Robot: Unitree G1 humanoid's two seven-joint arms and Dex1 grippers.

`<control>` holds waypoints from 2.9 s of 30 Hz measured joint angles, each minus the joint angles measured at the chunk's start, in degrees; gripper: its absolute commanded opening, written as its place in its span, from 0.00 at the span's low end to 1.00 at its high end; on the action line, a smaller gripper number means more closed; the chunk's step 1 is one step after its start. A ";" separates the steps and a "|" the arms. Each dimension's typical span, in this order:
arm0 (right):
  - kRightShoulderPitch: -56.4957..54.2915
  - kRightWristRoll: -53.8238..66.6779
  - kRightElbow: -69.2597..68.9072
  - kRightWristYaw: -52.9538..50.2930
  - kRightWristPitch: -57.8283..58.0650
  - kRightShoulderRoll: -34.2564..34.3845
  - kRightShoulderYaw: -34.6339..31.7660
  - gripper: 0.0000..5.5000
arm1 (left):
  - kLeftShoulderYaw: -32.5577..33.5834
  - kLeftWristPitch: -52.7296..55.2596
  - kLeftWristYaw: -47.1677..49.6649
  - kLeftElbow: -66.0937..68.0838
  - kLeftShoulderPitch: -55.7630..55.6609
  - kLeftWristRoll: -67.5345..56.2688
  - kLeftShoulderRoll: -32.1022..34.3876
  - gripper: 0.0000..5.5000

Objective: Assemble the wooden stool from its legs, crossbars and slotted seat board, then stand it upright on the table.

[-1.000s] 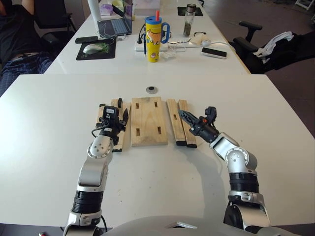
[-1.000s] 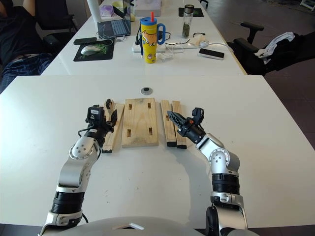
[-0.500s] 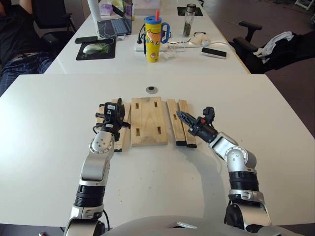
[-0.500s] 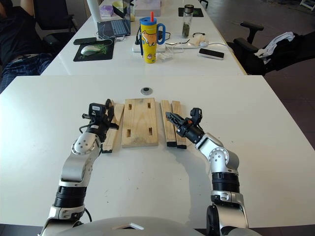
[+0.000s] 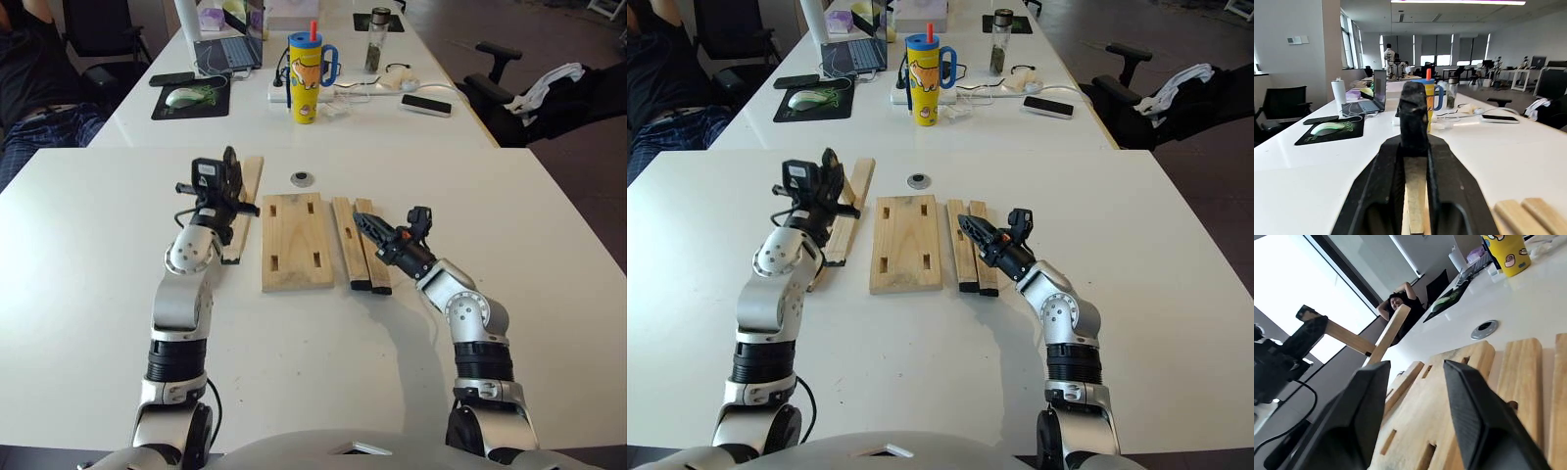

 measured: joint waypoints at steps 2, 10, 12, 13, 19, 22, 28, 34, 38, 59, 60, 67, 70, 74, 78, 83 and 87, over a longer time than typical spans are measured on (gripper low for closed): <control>0.02 1.92 -0.62 0.83 0.59 -0.13 -1.42 0.50 | 1.33 1.09 -0.69 0.10 -2.25 -2.01 0.06 0.08; 0.03 6.27 0.09 2.00 3.85 -1.22 -3.06 0.72 | 4.73 5.71 -4.65 3.47 -5.01 -11.43 -0.06 0.08; -1.61 10.51 1.50 3.32 7.08 -3.03 -5.55 0.78 | 9.17 10.64 -9.45 8.60 -8.76 -21.62 -0.09 0.08; -2.32 12.04 2.02 3.76 8.41 -3.80 -6.57 0.80 | 10.84 12.71 -11.35 10.78 -10.52 -25.71 -0.19 0.08; -7.36 18.93 3.87 5.40 13.72 -7.66 -10.49 0.97 | 16.06 20.38 -17.92 18.26 -20.94 -41.58 0.10 0.08; -7.33 20.18 6.08 4.77 14.87 -7.10 -11.25 0.98 | 15.96 24.10 -19.92 20.26 -21.04 -44.41 1.08 0.08; -7.32 27.06 5.98 3.79 18.57 -6.82 -14.87 0.98 | 15.35 28.59 -22.80 20.51 -21.04 -47.84 2.20 0.08; -7.33 30.75 4.57 3.86 22.04 -7.12 -14.97 0.98 | 14.57 31.74 -23.92 21.67 -19.94 -49.96 2.28 0.08; -7.34 30.70 3.62 3.72 22.69 -7.39 -13.97 0.98 | 14.01 33.69 -24.15 21.73 -18.40 -51.19 2.14 0.08; -7.29 32.80 1.47 7.19 24.78 -8.82 -12.28 0.60 | 12.76 37.37 -24.59 21.74 -18.07 -54.52 2.69 0.08; -7.29 32.78 1.47 7.62 24.81 -8.94 -12.19 0.57 | 12.76 37.37 -24.59 21.75 -18.07 -54.52 2.69 0.08; -7.20 31.28 1.45 8.87 24.07 -9.83 -10.88 0.38 | 12.76 37.45 -24.71 21.75 -18.06 -55.10 2.67 0.08; -7.19 30.86 1.47 9.06 23.79 -9.86 -10.70 0.37 | 12.79 37.40 -24.64 21.75 -18.07 -55.10 2.66 0.08; -7.19 30.38 1.72 9.30 23.64 -9.94 -10.54 0.37 | 13.02 36.79 -23.89 22.02 -18.08 -55.11 2.46 0.22; -7.19 30.32 2.64 9.31 23.69 -10.36 -10.54 0.37 | 14.21 36.70 -23.50 22.77 -18.12 -56.08 2.37 0.31; -7.19 30.02 3.39 9.49 23.76 -11.23 -10.54 0.37 | 16.97 35.15 -22.54 25.09 -18.75 -56.76 2.73 0.45; -7.18 29.14 3.53 10.60 24.22 -12.62 -10.47 0.37 | 19.02 32.29 -22.62 27.36 -20.13 -56.49 4.82 0.52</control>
